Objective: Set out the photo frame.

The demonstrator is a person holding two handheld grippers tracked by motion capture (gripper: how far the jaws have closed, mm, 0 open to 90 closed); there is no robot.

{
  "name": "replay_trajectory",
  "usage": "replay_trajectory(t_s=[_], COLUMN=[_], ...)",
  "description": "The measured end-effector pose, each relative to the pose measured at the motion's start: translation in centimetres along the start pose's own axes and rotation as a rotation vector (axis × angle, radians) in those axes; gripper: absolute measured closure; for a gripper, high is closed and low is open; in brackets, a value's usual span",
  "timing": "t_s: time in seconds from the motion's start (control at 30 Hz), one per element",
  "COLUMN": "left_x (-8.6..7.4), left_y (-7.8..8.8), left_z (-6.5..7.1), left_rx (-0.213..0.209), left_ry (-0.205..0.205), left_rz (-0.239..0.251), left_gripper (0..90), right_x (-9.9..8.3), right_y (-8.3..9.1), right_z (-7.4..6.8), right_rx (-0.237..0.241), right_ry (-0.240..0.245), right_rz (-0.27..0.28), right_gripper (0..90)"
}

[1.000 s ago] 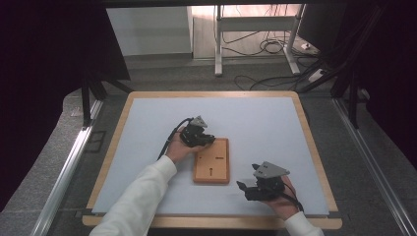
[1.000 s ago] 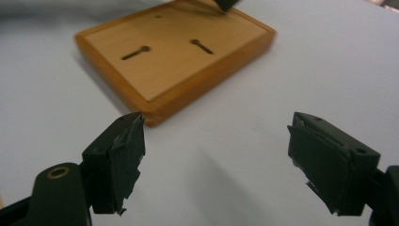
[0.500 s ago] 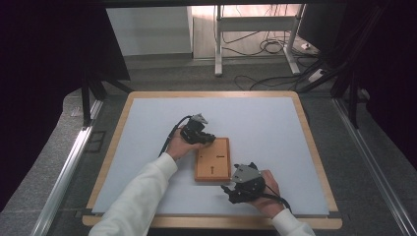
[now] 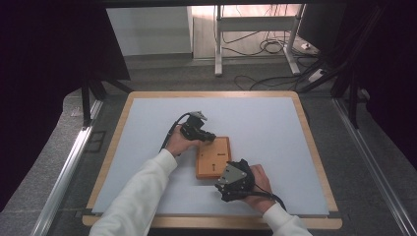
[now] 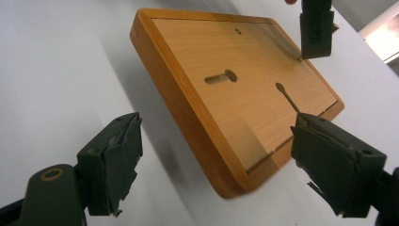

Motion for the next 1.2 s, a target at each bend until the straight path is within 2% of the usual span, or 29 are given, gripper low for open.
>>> replay_trajectory(t_s=[0.13, 0.2, 0.3, 0.4, 0.53, 0.63, 0.73, 0.93, 1.0, 1.2], left_x=[0.0, 0.0, 0.0, 0.0, 0.0, 0.0, 0.1, 0.1, 0.2, 0.3], left_y=[0.0, 0.0, 0.0, 0.0, 0.0, 0.0, 0.0, 0.0, 0.0, 0.0], left_z=[-0.1, -0.1, -0.1, -0.1, -0.2, -0.2, -0.2, -0.4, -0.4, -0.5], left_rx=[-0.008, -0.012, -0.014, -0.016, -0.020, -0.026, -0.023, -0.034, -0.033, -0.042], left_ry=[0.000, 0.000, 0.000, -0.002, 0.001, 0.002, 0.004, 0.022, 0.021, 0.031], left_rz=[-0.002, -0.002, -0.005, -0.008, -0.007, -0.009, -0.011, -0.008, -0.012, -0.018], left_gripper=[84.9, 84.9, 84.9, 84.7, 84.8, 84.8, 85.1, 85.3, 85.4, 85.4], right_x=[0.0, -0.2, -0.3, -0.1, 0.2, 0.4, 0.6, 1.1, 1.3, 1.5], right_y=[-0.9, -1.5, -2.3, -2.4, -2.5, -2.5, -2.6, -2.3, -2.4, -2.4], right_z=[0.1, 0.0, -0.2, 0.1, 0.2, 0.0, -0.3, -0.2, -0.3, -0.2], right_rx=[-0.044, -0.079, -0.097, -0.138, -0.154, -0.167, -0.178, -0.222, -0.233, -0.265], right_ry=[0.067, 0.124, 0.168, 0.186, 0.193, 0.236, 0.254, 0.292, 0.286, 0.315], right_rz=[-0.033, -0.061, -0.080, -0.078, -0.066, -0.068, -0.070, -0.083, -0.085, -0.093], right_gripper=[17.2, 17.6, 18.5, 23.3, 28.8, 34.6, 40.7, 45.3, 46.0, 48.1])
Point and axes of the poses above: each handheld gripper's, and its own axes: y roughly backward along the jaws, x roughly out of its top, z roughly to its right, the point moved 8 cm from there along -y, roughly forward along the jaws, and after that the axes turned 1 degree about y, right-handed, at the moved point
